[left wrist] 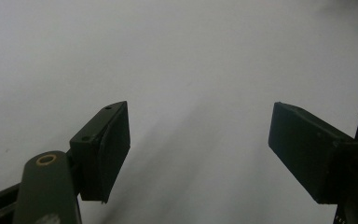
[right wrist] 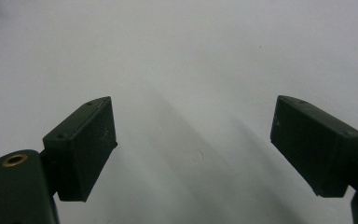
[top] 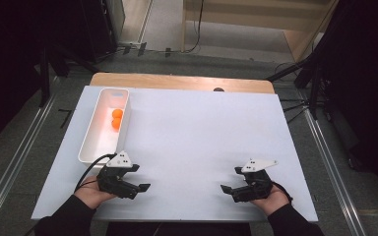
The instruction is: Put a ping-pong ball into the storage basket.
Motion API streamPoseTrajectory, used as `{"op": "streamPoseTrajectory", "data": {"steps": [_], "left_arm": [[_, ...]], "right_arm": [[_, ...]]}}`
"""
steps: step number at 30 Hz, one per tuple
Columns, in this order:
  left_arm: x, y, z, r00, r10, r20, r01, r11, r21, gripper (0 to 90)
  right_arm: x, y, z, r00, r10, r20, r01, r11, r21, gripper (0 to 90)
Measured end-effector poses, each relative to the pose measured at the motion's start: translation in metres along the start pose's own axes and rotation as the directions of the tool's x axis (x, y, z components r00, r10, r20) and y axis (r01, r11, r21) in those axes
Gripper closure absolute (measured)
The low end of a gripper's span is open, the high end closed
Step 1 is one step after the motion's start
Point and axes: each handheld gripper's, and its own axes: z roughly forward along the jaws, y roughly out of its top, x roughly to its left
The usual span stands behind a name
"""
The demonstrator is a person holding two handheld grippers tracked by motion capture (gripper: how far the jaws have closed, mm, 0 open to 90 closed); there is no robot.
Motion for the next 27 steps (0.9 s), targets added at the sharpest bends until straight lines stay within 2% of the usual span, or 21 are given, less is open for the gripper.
{"op": "streamPoseTrajectory", "data": {"steps": [27], "left_arm": [[-0.0006, -0.0004, 0.0029, 1.0, 0.0, 0.004, 0.0, 1.0, 0.009, 21.5]], "right_arm": [[0.0006, -0.0002, 0.0009, 1.0, -0.001, -0.005, 0.002, 1.0, 0.01, 12.7]]}}
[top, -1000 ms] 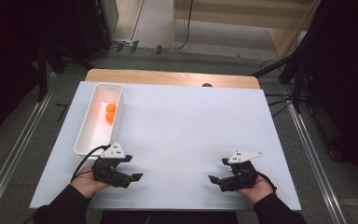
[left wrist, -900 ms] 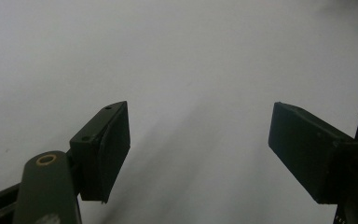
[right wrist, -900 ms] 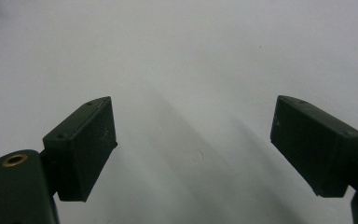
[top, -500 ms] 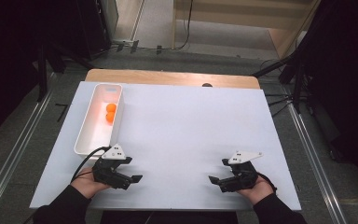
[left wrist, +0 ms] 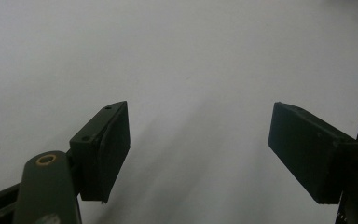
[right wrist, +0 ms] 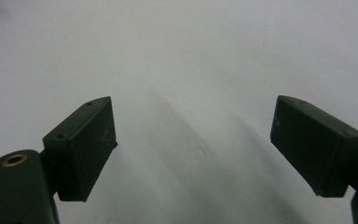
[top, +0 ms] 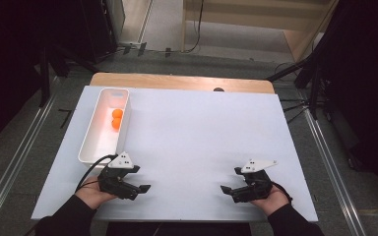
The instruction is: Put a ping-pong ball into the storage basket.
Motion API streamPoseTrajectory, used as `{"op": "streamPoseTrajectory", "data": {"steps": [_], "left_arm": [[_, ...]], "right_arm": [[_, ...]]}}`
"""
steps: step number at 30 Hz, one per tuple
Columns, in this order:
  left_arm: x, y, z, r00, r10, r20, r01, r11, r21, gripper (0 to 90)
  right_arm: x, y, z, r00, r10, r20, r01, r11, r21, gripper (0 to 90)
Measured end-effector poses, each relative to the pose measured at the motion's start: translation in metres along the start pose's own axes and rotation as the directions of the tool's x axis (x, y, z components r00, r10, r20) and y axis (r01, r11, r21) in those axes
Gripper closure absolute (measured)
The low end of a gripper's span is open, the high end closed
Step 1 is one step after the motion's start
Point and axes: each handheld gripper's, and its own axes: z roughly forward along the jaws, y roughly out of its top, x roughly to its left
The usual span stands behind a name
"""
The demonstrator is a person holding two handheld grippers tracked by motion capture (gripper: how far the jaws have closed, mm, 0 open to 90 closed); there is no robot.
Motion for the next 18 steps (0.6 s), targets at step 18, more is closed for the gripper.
{"op": "streamPoseTrajectory", "data": {"steps": [18], "left_arm": [[0.0002, 0.0001, 0.0003, 1.0, -0.001, 0.0, 0.001, 1.0, 0.001, 21.5]], "right_arm": [[-0.0002, -0.0001, 0.0002, 1.0, -0.002, 0.001, 0.002, 1.0, 0.001, 12.8]]}}
